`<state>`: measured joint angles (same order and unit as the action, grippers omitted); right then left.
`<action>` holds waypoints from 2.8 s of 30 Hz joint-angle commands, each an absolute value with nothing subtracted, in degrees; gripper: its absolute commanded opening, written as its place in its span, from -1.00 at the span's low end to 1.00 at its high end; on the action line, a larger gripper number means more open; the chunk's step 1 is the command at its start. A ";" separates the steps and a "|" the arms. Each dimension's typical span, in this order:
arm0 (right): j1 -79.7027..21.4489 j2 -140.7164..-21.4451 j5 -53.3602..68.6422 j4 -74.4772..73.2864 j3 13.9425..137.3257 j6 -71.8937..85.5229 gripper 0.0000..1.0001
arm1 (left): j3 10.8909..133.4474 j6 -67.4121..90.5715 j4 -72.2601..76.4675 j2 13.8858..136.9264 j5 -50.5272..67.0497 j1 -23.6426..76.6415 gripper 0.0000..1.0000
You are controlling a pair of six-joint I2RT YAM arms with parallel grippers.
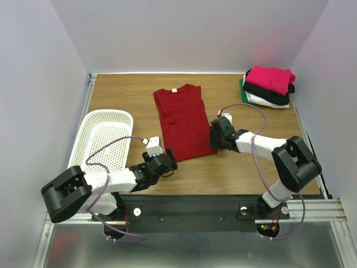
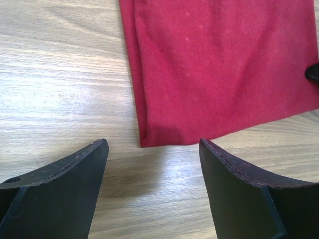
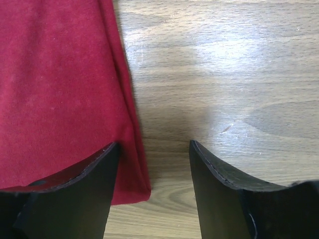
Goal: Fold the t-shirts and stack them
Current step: Fold the tshirt
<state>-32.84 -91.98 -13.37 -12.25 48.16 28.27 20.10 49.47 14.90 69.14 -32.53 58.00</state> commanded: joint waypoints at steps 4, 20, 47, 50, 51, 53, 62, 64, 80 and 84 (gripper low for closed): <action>-36.56 -90.44 -10.63 -11.95 45.09 31.73 0.25 | 20.21 49.57 14.33 68.38 -33.49 57.57 0.69; -38.58 -84.20 -9.75 -12.66 41.49 33.66 0.22 | 19.69 49.83 14.33 68.29 -33.40 57.57 0.69; -39.11 -86.66 -10.37 -12.66 41.75 33.22 -0.61 | 23.03 50.10 15.82 78.92 -33.75 57.48 0.03; -39.11 -86.57 -10.46 -12.66 41.92 33.14 -0.62 | 22.77 50.18 16.08 79.19 -32.96 57.48 -0.28; -39.20 -86.49 -10.37 -12.66 41.92 33.13 -0.63 | 22.59 50.36 16.17 79.02 -32.87 57.48 -0.33; -39.20 -86.13 -10.28 -12.74 42.01 33.05 -0.65 | 21.89 50.62 15.82 78.14 -32.78 57.48 -0.58; -40.25 -80.07 -10.11 -13.97 39.73 33.75 -0.99 | 19.43 50.36 14.77 72.52 -30.42 57.57 -1.00; -40.69 -77.88 -10.11 -15.11 39.03 34.54 -0.99 | 18.64 50.01 14.68 71.29 -28.57 57.57 -1.00; -46.84 -62.06 -11.78 -22.15 32.87 40.08 -0.99 | 14.50 59.59 13.54 59.69 -28.74 69.96 -1.00; -47.02 -59.33 -13.79 -22.41 35.32 38.59 -0.99 | 17.39 57.05 12.66 58.71 -31.81 70.14 -1.00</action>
